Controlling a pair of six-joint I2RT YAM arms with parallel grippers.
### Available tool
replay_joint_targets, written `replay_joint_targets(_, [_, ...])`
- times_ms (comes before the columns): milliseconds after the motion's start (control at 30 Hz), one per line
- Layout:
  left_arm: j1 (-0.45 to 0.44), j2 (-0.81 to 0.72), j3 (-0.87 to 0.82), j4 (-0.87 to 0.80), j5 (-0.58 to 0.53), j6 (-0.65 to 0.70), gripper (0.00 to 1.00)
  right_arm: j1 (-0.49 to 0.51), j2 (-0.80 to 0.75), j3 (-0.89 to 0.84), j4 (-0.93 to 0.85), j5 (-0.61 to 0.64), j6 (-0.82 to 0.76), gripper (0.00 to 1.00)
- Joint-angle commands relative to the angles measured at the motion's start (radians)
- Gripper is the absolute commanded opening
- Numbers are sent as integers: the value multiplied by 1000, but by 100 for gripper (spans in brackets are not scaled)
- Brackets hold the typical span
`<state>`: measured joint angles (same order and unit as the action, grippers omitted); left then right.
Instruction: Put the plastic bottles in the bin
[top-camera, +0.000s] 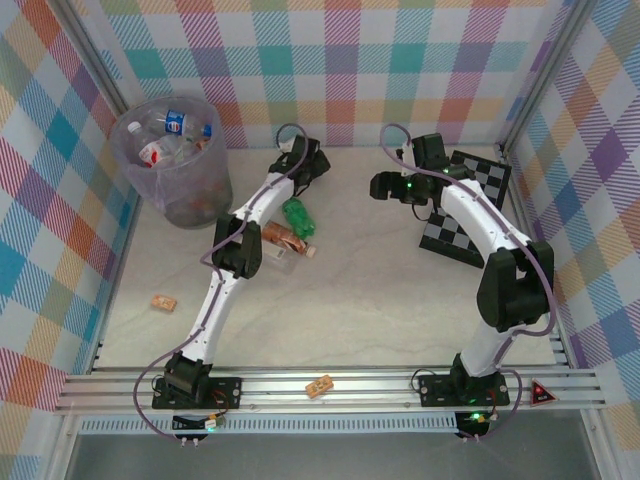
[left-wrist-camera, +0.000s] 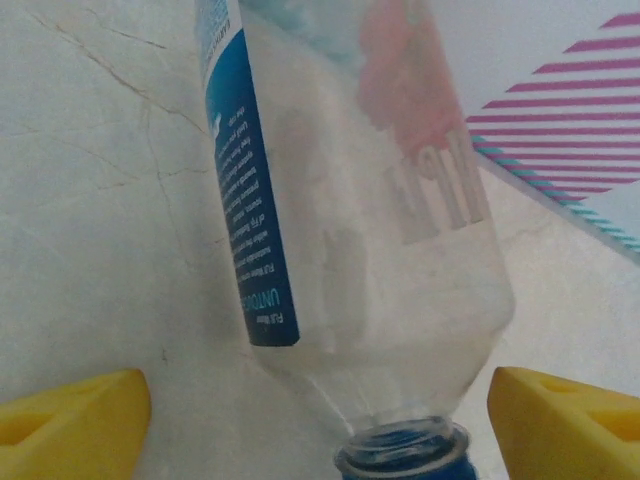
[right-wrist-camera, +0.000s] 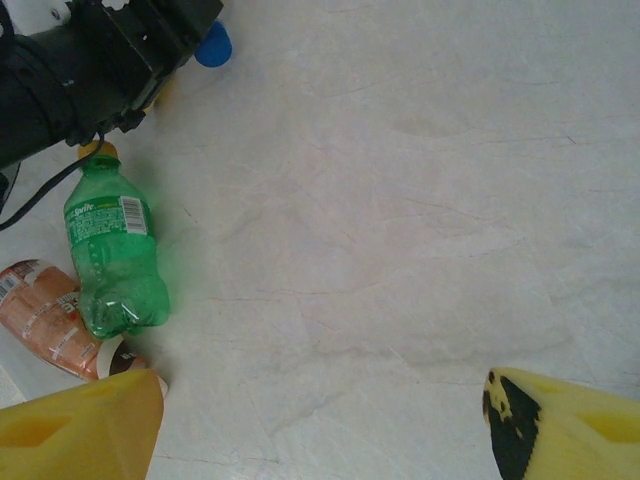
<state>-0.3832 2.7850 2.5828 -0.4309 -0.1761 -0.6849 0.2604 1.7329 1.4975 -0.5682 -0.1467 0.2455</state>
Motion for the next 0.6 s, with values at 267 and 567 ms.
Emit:
replay_joint_targets(267, [62,83,-1,22,87,-94,68,-5,-23,-34,5,3,-25,83])
replay_joint_targets(567, [76,17,-107,62,113,-80,49,-4,-13,-45,19,-3,-22,83])
